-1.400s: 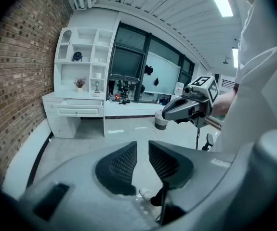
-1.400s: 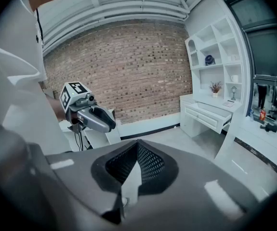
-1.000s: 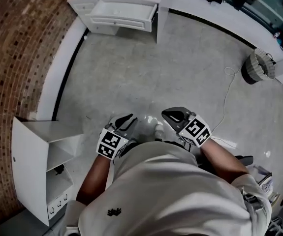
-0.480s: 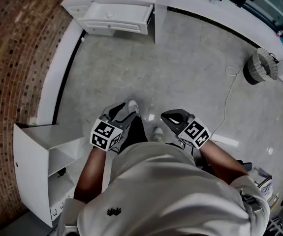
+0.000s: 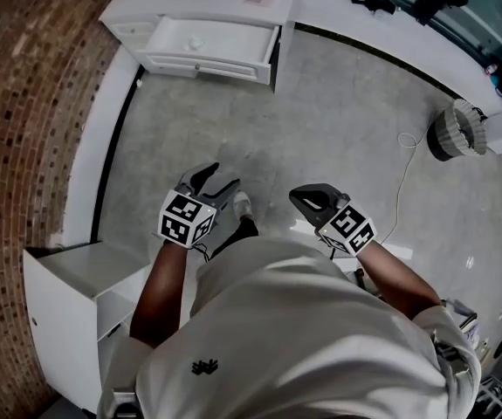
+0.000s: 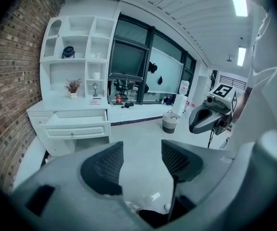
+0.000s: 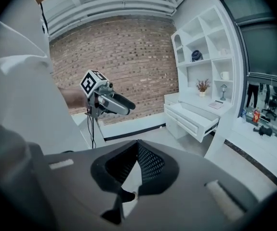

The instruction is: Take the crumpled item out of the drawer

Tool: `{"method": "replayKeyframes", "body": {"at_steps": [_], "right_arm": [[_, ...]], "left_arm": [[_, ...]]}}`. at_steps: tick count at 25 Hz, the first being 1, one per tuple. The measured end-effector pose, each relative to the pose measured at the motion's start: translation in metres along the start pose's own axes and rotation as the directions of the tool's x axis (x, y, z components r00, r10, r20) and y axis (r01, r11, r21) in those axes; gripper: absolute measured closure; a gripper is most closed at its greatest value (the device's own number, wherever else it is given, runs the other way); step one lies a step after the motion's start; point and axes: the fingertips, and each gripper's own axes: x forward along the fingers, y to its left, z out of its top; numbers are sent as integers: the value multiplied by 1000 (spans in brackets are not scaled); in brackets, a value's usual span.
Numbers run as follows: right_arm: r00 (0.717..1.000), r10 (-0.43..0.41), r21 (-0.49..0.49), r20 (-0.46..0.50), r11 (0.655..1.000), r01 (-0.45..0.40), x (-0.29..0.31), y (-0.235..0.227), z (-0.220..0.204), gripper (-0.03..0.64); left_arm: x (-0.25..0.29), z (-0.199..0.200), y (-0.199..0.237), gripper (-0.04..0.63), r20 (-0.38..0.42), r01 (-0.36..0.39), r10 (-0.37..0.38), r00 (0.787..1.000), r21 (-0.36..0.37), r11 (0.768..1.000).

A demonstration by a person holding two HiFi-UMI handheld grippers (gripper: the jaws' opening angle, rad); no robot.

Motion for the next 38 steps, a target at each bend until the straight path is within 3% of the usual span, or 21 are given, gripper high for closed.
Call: {"method": "replayKeyframes", "body": {"at_steps": [8, 12, 19, 26, 38], "right_arm": [[1000, 2, -43, -2, 999, -2, 92, -46, 72, 603], [1000, 22, -74, -16, 997, -23, 116, -61, 98, 603], [999, 39, -50, -29, 998, -41, 147, -129, 119, 603], [997, 79, -56, -8, 995, -80, 160, -217, 146, 603], [996, 90, -6, -10, 996, -90, 178, -320, 153, 603]], "left_arm": [[11, 23, 106, 339, -13, 13, -12, 1000, 32, 999], [20, 27, 142, 339, -20, 1, -1, 1000, 8, 1000], [57, 48, 199, 339, -46, -37, 36, 998, -30, 999], [113, 96, 254, 339, -75, -93, 90, 993, -43, 995], [200, 138, 350, 339, -164, -164, 162, 973, -3, 986]]}}
